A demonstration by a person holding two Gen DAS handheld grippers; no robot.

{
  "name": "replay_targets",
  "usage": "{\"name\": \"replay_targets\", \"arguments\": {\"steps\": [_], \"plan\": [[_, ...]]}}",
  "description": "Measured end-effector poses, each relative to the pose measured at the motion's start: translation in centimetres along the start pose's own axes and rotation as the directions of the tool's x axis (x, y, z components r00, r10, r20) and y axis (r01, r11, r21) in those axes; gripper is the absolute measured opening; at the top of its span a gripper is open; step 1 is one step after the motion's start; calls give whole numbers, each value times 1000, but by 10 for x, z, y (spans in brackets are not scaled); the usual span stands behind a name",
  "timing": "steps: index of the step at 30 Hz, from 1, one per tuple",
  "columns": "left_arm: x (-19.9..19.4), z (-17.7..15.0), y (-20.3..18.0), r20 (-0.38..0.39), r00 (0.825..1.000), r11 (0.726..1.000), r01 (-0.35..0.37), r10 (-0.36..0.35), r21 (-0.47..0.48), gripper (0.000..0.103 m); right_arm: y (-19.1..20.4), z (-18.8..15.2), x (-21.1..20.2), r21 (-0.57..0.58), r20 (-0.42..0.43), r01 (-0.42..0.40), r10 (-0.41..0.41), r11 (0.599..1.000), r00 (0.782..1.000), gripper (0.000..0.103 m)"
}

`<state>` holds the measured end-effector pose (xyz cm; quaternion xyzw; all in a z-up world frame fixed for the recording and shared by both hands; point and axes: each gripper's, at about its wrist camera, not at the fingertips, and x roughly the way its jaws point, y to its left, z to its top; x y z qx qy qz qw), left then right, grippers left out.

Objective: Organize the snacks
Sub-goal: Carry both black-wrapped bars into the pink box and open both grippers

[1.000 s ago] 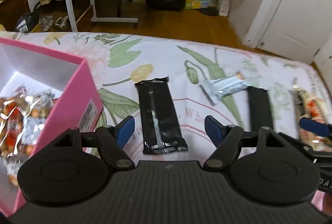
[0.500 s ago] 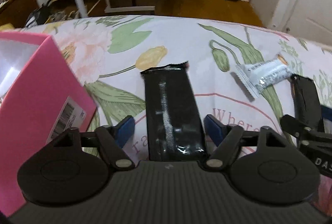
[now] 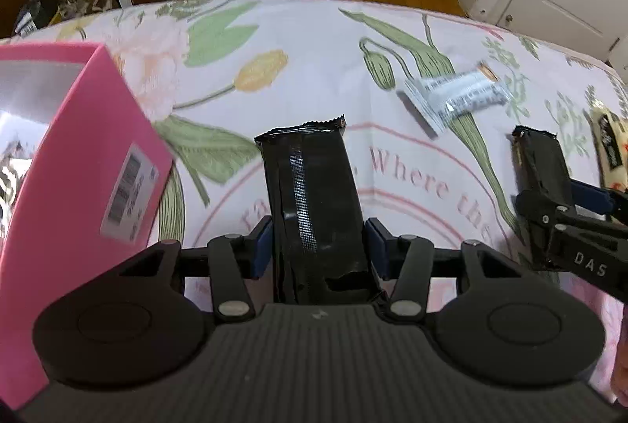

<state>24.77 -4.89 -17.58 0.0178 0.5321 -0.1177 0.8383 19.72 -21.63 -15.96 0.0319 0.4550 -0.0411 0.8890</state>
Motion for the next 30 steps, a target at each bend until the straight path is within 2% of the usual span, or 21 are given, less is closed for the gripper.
{"name": "replay_targets", "arguments": {"steps": [4, 9, 19, 26, 30], "plan": [[-13, -9, 0, -26, 999, 999, 28, -27, 23, 48, 5, -7, -13, 6, -23, -33, 34, 999, 999, 58], [-38, -23, -4, -14, 999, 997, 39, -38, 66, 48, 7, -18, -27, 21, -62, -58, 59, 998, 996, 58], [-90, -52, 5, -46, 996, 990, 87, -82, 114, 48, 1, -35, -66, 91, -96, -179, 188, 980, 977, 58], [-129, -84, 12, -50, 992, 974, 120, -112, 190, 48, 17, -46, -103, 66, -106, -249, 255, 966, 961, 58], [-153, -100, 28, -79, 988, 972, 149, -136, 184, 48, 36, -50, -126, 24, -103, -296, 297, 955, 949, 58]]}}
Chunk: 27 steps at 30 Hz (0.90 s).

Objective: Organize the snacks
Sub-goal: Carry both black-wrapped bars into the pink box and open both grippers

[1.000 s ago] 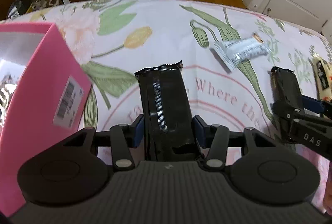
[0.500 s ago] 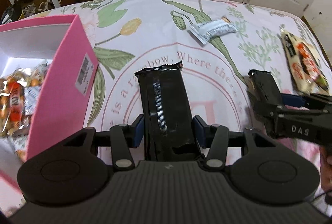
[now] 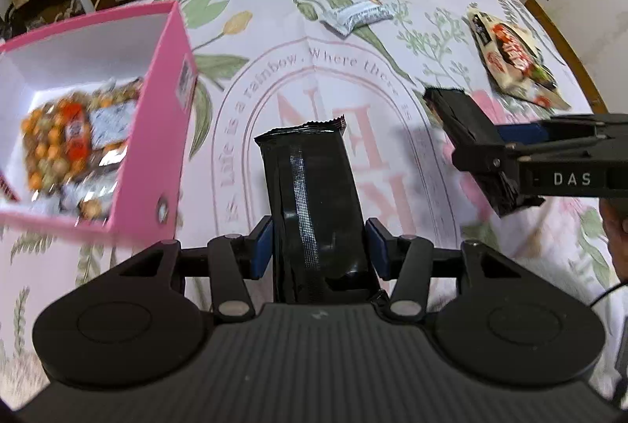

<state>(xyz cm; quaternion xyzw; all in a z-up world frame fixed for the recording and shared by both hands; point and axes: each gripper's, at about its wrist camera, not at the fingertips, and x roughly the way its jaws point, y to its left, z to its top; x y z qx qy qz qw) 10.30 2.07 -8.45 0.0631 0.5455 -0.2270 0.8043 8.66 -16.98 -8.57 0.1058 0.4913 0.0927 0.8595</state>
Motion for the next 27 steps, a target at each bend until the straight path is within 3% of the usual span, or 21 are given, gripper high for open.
{"name": "replay_targets", "arguments": {"steps": [3, 8, 12, 17, 23, 27], "plan": [[-19, -10, 18, -42, 997, 997, 61, -63, -47, 48, 20, -2, -13, -37, -5, -47, 47, 998, 999, 58], [-60, -27, 38, -20, 998, 995, 61, -63, -77, 48, 57, -4, -30, -109, -27, -121, 119, 987, 993, 58], [-89, -39, 46, 12, 1000, 998, 8, -7, -67, 49, 90, -2, -38, -178, -52, -161, 154, 971, 987, 58], [-109, -47, 64, 24, 1000, 995, 6, -3, -102, 49, 129, 12, -46, -276, -73, -202, 189, 940, 979, 58], [-122, -40, 100, 98, 993, 981, -40, 59, -188, 49, 170, 38, -45, -403, -32, -209, 214, 891, 976, 58], [-125, -26, 126, 148, 983, 969, -75, 112, -235, 49, 181, 62, -35, -426, -5, -218, 238, 878, 971, 58]]}}
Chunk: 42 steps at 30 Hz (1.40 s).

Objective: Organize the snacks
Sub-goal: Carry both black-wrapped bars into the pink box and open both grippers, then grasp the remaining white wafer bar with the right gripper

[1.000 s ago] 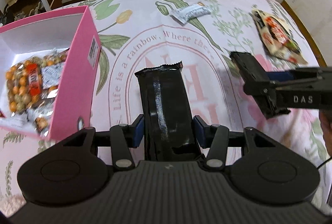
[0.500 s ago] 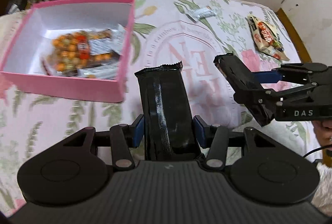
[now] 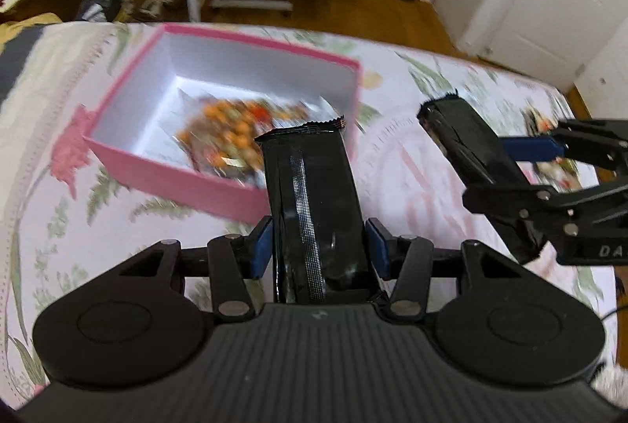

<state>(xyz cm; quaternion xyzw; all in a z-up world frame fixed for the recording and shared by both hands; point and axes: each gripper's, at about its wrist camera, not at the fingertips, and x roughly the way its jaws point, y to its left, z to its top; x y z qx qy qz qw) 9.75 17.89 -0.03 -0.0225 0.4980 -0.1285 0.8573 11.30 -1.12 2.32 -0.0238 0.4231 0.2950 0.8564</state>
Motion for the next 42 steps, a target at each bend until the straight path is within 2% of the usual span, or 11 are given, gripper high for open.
{"name": "replay_targets", "arguments": {"steps": [5, 11, 14, 17, 20, 22, 25, 29, 32, 37, 42], "plan": [[12, 14, 14, 31, 999, 999, -11, 12, -30, 49, -17, 16, 28, 44, 58, -19, 17, 999, 998, 58], [37, 37, 16, 89, 992, 996, -82, 86, -42, 49, -24, 26, 66, 85, 82, -16, 9, 996, 997, 58], [58, 50, 25, 74, 993, 993, -86, 92, -83, 48, -23, 33, 87, 73, 70, 16, -21, 997, 997, 58], [78, 55, 37, 67, 986, 983, -144, 153, -117, 49, -21, 38, 106, 52, 76, 44, -48, 998, 996, 58], [90, 53, 51, 63, 984, 977, -154, 164, -150, 49, -24, 38, 120, 75, 101, 8, -16, 997, 995, 58], [95, 52, 58, 66, 982, 972, -165, 178, -165, 56, -30, 36, 130, 121, 102, -30, 18, 992, 995, 60], [101, 50, 60, 41, 979, 967, -192, 201, -165, 60, -39, 30, 138, 188, 110, -56, 35, 981, 993, 64], [96, 47, 58, 47, 977, 969, -201, 210, -141, 62, -48, 25, 123, 229, 142, -68, 36, 971, 989, 73], [81, 45, 50, 74, 976, 973, -194, 204, -124, 62, -53, 24, 96, 236, 177, -69, 27, 969, 984, 73], [51, 45, 30, 124, 983, 989, -124, 134, -84, 62, -70, 12, 44, 220, 241, -16, -39, 975, 970, 74], [36, 48, 0, 142, 988, 998, -58, 62, -32, 62, -101, -7, 3, 245, 248, 66, -128, 967, 960, 74]]}}
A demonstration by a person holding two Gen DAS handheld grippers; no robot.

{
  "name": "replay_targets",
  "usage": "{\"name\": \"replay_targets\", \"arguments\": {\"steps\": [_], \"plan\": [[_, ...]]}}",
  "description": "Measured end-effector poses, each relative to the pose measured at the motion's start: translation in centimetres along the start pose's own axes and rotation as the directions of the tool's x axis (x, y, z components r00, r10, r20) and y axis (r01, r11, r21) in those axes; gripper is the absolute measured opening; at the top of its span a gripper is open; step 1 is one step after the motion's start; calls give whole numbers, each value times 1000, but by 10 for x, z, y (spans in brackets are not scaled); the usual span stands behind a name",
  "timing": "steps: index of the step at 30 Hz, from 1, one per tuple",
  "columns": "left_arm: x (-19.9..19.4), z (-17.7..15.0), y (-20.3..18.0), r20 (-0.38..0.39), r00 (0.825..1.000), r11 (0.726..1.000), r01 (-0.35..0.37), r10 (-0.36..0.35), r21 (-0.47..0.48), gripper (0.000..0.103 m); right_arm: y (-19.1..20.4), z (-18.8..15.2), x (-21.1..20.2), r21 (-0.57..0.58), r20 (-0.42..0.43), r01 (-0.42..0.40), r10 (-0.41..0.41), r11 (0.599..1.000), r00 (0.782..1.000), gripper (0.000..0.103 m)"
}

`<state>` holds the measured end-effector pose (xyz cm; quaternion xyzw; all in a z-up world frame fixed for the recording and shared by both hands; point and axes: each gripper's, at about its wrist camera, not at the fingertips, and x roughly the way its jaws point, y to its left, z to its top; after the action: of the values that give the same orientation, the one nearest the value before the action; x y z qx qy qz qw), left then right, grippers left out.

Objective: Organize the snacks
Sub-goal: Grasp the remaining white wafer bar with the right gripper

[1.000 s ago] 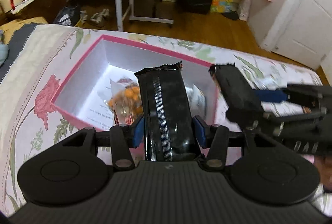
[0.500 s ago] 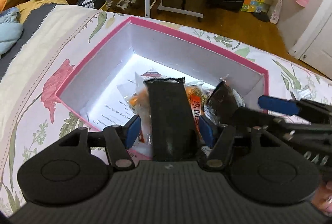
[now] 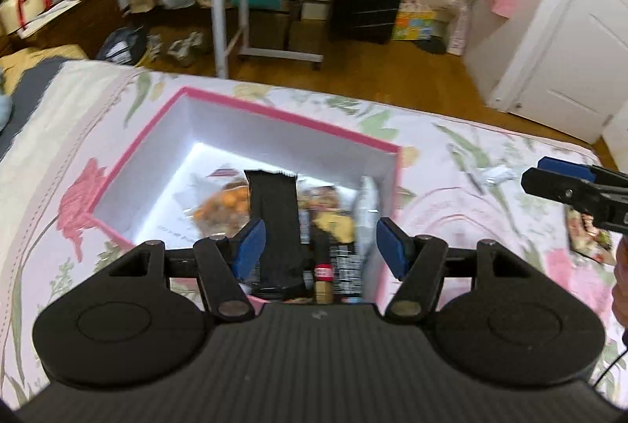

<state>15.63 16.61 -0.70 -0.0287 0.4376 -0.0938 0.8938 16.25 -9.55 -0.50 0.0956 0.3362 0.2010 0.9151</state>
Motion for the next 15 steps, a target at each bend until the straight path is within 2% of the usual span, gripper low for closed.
{"name": "replay_targets", "arguments": {"steps": [7, 13, 15], "plan": [[21, 2, -58, -22, 994, 994, 106, -105, 32, 60, -53, -1, -19, 21, -22, 121, -120, 992, 993, 75], [67, 1, -111, 13, 987, 987, 158, -158, 12, 60, -121, 2, -2, 105, -51, 209, -205, 972, 977, 74], [86, 1, -125, 10, 984, 984, 177, -177, -1, 60, -147, 0, 9, 156, -65, 207, -199, 966, 978, 67]]}}
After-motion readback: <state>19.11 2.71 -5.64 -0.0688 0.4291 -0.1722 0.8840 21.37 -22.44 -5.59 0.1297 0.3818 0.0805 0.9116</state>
